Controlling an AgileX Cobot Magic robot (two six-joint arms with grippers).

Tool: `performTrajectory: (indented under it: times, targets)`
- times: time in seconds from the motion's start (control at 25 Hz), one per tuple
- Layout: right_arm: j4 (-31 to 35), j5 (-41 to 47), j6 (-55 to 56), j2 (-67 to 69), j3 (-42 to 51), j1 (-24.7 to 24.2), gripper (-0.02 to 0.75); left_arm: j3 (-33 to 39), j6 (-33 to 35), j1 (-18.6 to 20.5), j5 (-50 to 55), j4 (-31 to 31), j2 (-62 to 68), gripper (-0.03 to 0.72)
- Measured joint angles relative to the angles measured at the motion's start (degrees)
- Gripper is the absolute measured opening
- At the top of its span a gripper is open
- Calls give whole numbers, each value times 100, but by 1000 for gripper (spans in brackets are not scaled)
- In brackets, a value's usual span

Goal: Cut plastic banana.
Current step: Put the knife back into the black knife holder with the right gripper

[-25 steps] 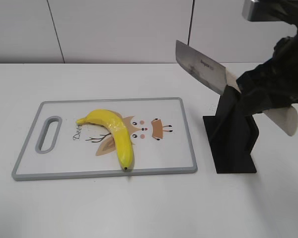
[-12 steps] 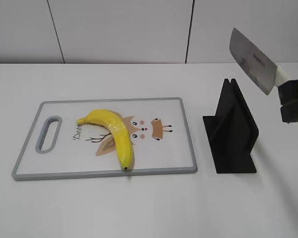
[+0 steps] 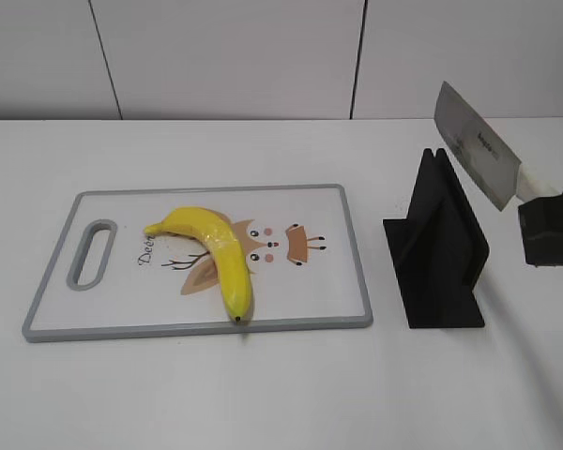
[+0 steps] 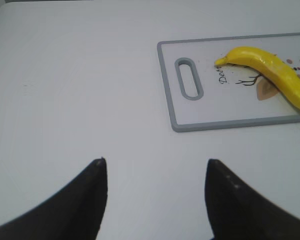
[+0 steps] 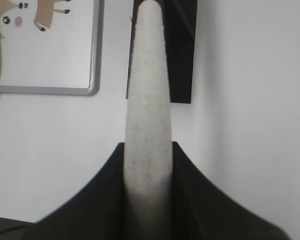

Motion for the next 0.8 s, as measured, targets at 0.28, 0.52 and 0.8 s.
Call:
performTrajectory:
  times: [0.28,0.52,0.8]
  targets:
    - [0,-359,43,149,79,0,168,79,-2,0,-322,80,-1,543]
    - [-131,-497,80,625,79,0,168,109,-2,0,-321,80,-1,526]
    - [-230,-813,232,872,79,0,168,121,-2,0,-321,80,-1,525]
